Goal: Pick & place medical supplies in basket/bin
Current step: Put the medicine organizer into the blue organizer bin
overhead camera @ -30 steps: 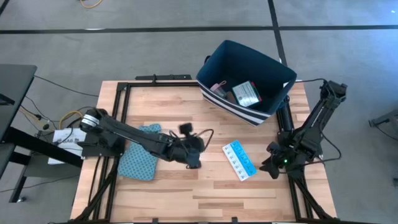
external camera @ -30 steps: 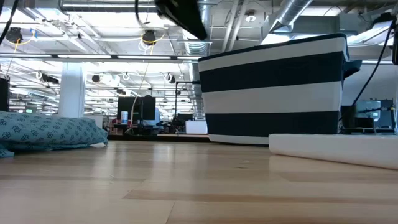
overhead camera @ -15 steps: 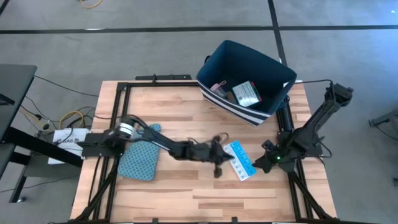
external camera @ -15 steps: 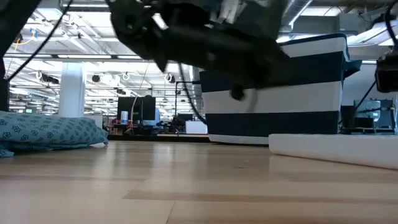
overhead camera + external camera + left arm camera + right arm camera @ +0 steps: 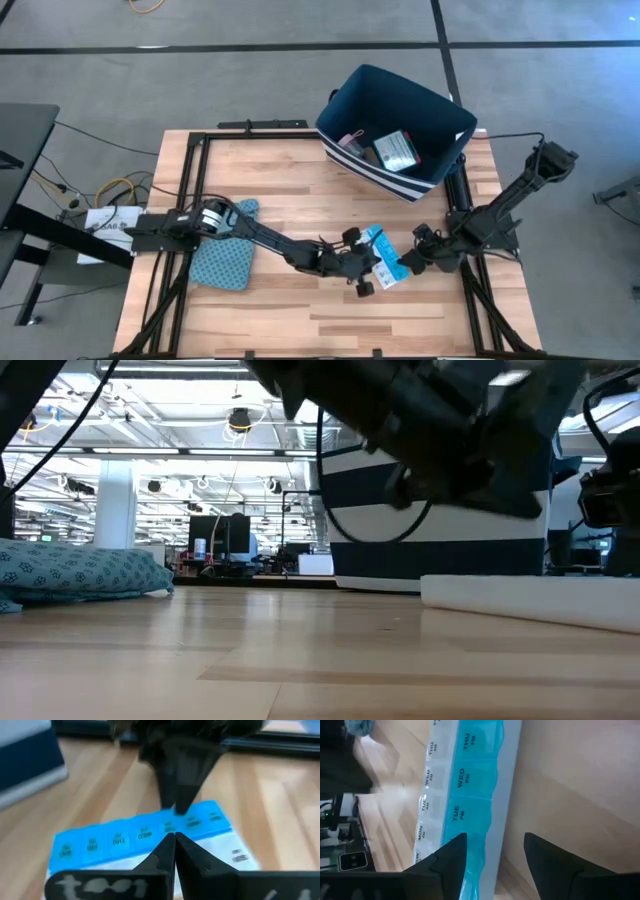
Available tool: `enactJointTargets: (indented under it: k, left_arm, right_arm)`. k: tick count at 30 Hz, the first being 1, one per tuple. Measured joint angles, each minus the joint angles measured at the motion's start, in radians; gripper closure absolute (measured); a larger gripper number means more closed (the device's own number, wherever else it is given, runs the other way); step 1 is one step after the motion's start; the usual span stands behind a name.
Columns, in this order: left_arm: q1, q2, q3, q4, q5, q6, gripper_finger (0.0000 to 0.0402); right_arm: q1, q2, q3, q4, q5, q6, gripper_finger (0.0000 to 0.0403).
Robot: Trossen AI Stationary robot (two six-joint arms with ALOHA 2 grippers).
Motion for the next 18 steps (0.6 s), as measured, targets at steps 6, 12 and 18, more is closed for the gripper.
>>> enactJointTargets:
  k: [6, 12, 18]
  left_arm:
    - [-0.001, 0.025, 0.001, -0.094, -0.041, -0.102, 0.0401]
    - [-0.013, 0.05, 0.001, -0.128, -0.042, -0.167, 0.0401]
    - [-0.037, 0.065, 0.004, -0.167, -0.091, -0.202, 0.0401]
  right_arm:
    - [-0.033, 0.025, -0.003, 0.13, -0.041, -0.084, 0.0211]
    - [-0.061, 0.087, -0.001, 0.141, -0.077, -0.084, 0.0209]
    - [-0.062, 0.15, -0.001, 0.248, -0.094, -0.104, 0.02]
